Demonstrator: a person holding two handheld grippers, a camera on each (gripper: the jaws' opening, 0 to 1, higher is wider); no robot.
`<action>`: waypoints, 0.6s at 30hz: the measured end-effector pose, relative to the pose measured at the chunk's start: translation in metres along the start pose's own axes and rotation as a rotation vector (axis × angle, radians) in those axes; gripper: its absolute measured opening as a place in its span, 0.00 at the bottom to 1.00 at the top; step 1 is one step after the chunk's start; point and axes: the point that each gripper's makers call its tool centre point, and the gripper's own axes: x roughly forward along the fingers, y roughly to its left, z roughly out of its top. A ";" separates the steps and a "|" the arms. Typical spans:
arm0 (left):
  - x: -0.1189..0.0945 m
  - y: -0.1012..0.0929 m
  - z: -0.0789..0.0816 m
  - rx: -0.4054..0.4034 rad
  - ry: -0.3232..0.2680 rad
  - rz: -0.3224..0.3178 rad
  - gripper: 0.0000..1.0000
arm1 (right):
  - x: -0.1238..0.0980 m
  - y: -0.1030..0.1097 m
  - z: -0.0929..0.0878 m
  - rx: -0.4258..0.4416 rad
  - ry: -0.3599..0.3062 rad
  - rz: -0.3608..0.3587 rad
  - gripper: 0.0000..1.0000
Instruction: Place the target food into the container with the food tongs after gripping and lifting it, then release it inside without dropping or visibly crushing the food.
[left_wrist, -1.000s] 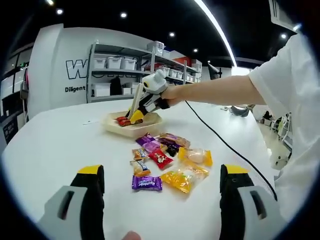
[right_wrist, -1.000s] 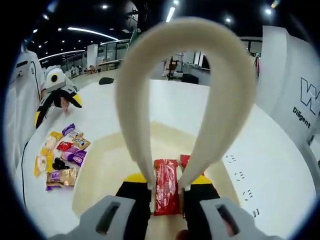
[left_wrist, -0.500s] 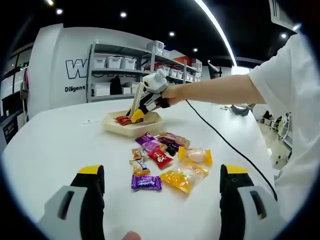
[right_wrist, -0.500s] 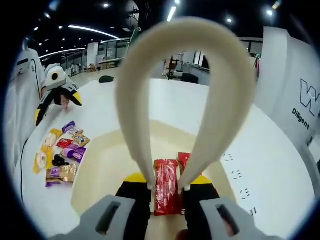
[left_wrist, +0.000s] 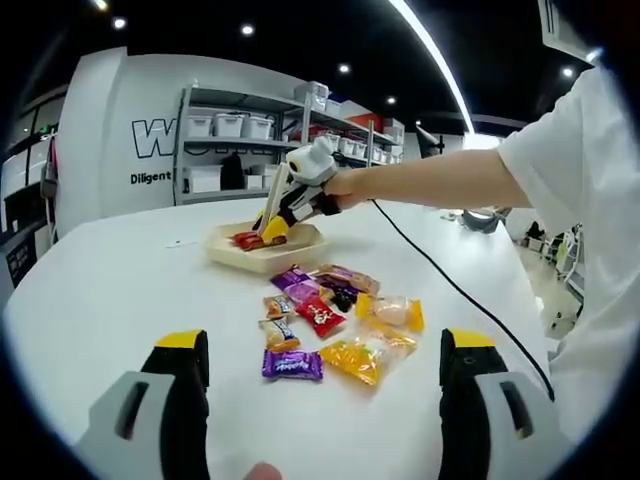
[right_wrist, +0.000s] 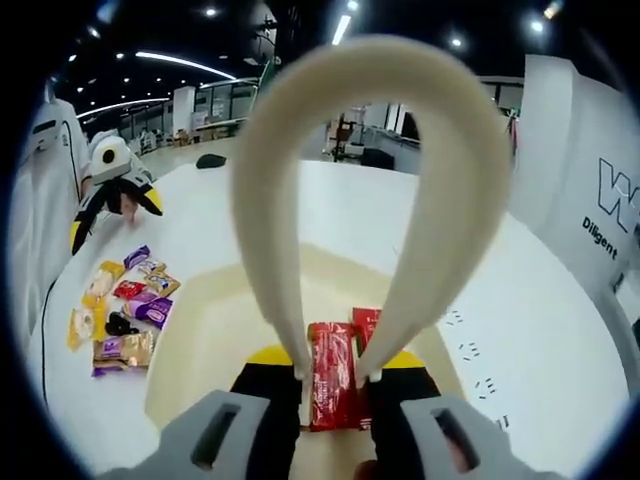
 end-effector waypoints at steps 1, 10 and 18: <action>0.000 0.000 0.000 0.000 -0.001 -0.001 0.94 | -0.001 0.000 0.001 0.003 -0.004 0.001 0.20; -0.001 -0.002 0.001 0.001 -0.007 -0.001 0.94 | -0.015 0.005 0.012 0.017 -0.046 -0.012 0.20; -0.002 -0.006 0.003 0.004 -0.016 -0.005 0.94 | -0.025 0.018 0.016 0.033 -0.063 -0.017 0.20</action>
